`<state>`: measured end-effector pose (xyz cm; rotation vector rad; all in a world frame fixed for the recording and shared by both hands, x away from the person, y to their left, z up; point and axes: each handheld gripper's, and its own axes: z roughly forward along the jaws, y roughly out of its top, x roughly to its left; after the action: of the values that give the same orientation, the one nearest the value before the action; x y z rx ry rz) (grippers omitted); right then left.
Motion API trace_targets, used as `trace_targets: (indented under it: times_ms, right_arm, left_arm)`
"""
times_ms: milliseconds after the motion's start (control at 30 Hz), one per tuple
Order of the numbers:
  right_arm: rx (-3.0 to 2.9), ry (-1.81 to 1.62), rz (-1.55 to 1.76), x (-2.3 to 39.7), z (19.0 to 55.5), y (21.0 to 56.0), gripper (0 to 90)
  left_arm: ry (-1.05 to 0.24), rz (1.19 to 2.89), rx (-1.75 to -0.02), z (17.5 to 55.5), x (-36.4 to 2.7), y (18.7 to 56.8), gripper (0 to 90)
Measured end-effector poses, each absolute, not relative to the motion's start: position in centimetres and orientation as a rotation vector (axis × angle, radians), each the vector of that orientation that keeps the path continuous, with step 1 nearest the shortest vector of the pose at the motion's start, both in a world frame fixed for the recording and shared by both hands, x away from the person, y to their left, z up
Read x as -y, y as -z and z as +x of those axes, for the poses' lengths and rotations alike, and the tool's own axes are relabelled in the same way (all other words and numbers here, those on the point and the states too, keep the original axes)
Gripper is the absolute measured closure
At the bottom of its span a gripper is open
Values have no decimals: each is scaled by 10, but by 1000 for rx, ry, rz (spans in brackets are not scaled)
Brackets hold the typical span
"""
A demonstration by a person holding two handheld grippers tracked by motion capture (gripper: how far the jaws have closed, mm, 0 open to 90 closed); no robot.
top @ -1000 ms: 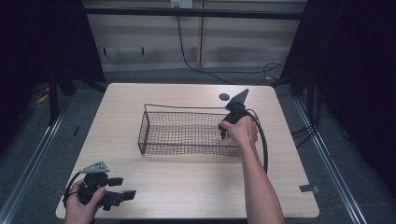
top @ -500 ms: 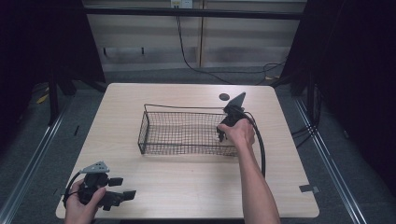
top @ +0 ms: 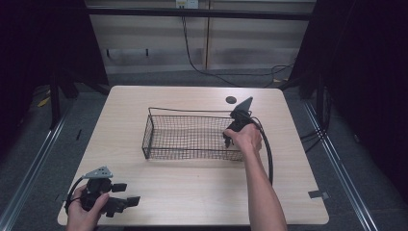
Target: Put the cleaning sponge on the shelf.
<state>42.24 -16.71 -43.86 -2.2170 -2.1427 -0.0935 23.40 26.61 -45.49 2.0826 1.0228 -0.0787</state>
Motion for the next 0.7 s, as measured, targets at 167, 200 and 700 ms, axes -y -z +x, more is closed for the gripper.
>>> trace_targets:
  times_ms: [167,200,700]
  right_arm:
    - [2144,95,-2217,167,423,440,323]
    - [2143,96,-2219,167,423,440,323]
    - [2155,90,-2221,165,423,445,272]
  left_arm:
    - [79,2086,-1021,234,-266,455,174]
    - [79,2086,-1020,234,-266,455,174]
    - [78,2084,-1022,234,-266,455,174]
